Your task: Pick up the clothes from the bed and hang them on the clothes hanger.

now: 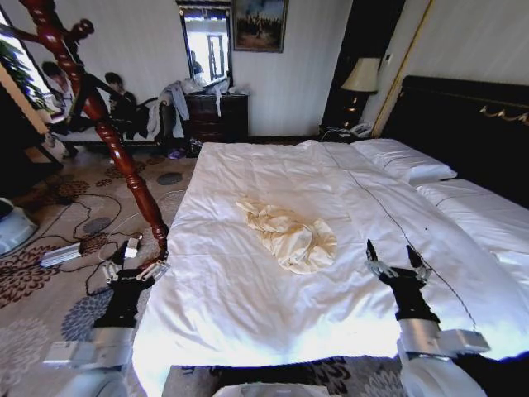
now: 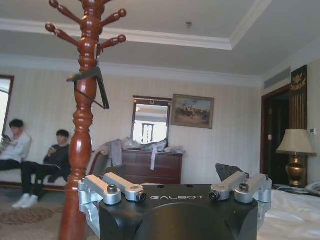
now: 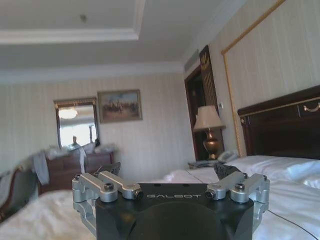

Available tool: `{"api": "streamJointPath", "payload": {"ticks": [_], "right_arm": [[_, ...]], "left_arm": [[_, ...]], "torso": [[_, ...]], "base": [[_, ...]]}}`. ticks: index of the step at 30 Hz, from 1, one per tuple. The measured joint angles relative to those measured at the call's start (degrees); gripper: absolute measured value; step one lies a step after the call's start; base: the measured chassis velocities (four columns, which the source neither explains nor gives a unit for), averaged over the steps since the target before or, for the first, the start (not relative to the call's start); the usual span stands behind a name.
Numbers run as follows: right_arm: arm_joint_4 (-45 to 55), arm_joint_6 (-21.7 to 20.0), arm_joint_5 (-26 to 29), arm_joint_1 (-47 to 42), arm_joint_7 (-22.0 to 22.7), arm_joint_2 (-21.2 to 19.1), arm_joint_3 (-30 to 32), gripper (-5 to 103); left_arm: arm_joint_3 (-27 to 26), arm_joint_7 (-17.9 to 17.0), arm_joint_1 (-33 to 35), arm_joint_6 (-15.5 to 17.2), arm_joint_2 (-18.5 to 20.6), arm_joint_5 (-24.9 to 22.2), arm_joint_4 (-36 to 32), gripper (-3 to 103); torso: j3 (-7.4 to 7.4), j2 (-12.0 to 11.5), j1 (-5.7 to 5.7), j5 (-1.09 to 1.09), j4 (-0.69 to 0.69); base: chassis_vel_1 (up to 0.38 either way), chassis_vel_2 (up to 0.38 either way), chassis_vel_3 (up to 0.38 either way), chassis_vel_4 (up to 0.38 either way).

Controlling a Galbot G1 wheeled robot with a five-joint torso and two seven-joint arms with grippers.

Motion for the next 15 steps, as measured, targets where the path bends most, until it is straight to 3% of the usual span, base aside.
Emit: {"api": "streamJointPath", "payload": {"ticks": [5, 15], "right_arm": [[-3.5, 0.3, -3.1, 0.6, 0.1, 0.2, -1.7, 100], [-5.3, 0.6, -5.5, 1.4, 0.4, -0.7, -3.0, 100]], "left_arm": [[1.4, 0.9, 0.2, -1.7, -3.1, 5.5, 3.0, 100], [1.8, 1.2, 1.0, -3.3, -5.5, 8.1, 4.4, 100]], "torso": [[0.00, 0.0, 0.00, -0.01, 0.00], [0.00, 0.0, 0.00, 0.01, -0.01]], "base": [[0.000, 0.000, 0.000, 0.000], [0.000, 0.000, 0.000, 0.000]]}}
